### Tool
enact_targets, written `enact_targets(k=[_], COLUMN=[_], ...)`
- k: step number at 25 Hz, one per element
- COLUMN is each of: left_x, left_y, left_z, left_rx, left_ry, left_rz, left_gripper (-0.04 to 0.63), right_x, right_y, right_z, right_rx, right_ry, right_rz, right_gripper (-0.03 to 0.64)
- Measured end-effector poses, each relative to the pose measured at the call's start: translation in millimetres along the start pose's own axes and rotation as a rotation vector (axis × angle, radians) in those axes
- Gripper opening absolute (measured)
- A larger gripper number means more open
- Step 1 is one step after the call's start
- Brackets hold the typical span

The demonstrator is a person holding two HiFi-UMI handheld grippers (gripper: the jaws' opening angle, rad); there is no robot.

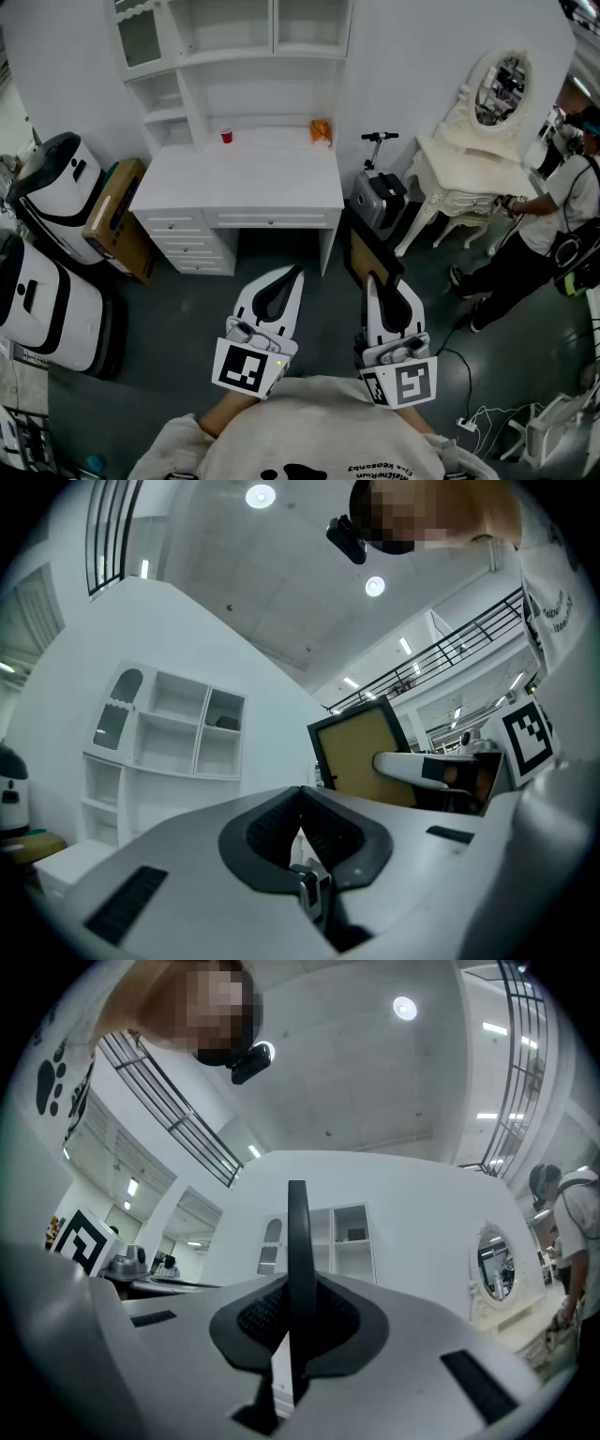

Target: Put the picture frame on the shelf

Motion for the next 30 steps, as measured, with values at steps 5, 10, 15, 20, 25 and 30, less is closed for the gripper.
enact_targets(k=[5,10,15,20,25,30], left_x=[-6,-10,-4,2,34,82], left_y=[7,18,26,31,38,51], left_z=[-5,-7,-10,-36,-66,-104], left_rx=[0.033,0.047,0.022,0.03,0.052,0.083], left_ry=[-0.006,-0.031,-0.044,-0.039,-0.036,-0.025], left_rz=[-0.035,-0.02,0.001,-0.004,-0.003,-0.024], left_gripper=[0.02,0.02,0.02,0.02,0.02,0.02], right_x=[-9,-21,-26,-47,-57,-65], right_y=[1,10,25,32,39,55], right_z=[2,2,1,-15,-58,-118], right_rx=[-0.003,0.002,-0.009,-0.011,-0.011,-0.007], right_ry=[-0.018,-0.03,-0.048,-0.036,-0.04,-0.045], right_rz=[0.001,-0.026,-0.094,-0.105,-0.094,-0.088], right_gripper=[0.054,0.054,0.054,0.054,0.054,0.054])
Point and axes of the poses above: the fingertips, and each gripper's own axes: z backward along the fingers, x to its left, y out of its underside, the point moved 3 cm from there along z, backward along the fingers, and after that the axes turned 6 degrees about x, right-handed, at the moved point
